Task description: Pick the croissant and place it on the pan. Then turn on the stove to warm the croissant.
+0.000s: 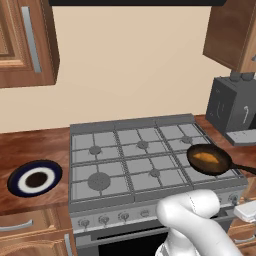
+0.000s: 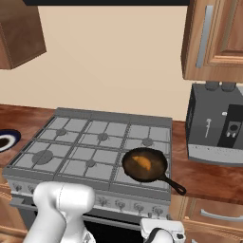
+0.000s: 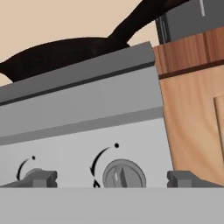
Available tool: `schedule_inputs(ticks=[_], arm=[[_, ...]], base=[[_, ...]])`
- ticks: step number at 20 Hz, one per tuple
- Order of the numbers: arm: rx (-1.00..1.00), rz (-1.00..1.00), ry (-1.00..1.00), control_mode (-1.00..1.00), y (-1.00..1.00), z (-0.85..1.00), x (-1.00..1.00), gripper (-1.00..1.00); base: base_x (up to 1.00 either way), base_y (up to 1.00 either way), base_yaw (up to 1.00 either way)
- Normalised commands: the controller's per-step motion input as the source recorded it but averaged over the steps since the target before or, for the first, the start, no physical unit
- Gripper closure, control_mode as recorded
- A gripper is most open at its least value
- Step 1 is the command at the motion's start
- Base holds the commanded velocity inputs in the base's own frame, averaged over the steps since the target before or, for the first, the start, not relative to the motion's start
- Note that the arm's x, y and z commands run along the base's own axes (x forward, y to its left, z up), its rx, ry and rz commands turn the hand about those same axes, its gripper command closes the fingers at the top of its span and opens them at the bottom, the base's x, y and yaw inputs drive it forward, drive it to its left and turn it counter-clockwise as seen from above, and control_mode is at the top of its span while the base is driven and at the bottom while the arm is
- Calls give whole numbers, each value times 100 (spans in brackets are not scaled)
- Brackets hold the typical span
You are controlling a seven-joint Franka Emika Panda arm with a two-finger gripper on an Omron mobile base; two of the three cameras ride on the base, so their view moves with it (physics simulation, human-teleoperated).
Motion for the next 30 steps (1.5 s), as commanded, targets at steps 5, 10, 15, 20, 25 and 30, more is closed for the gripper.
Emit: schedule_inputs(ticks=[5, 10, 15, 20, 25, 30], arm=[[0, 0, 0, -100, 0, -8, 6, -100], [0, 0, 0, -100, 0, -3, 9, -100], [0, 0, 0, -100, 0, 0, 15, -100], [0, 0, 0, -100, 0, -1, 13, -100], [0, 0, 0, -100, -1, -10, 8, -100], [0, 0, 0, -100, 0, -16, 5, -100]], base=[[0, 0, 0], [0, 0, 0], [0, 0, 0], [0, 0, 0], [0, 0, 0], [0, 0, 0]])
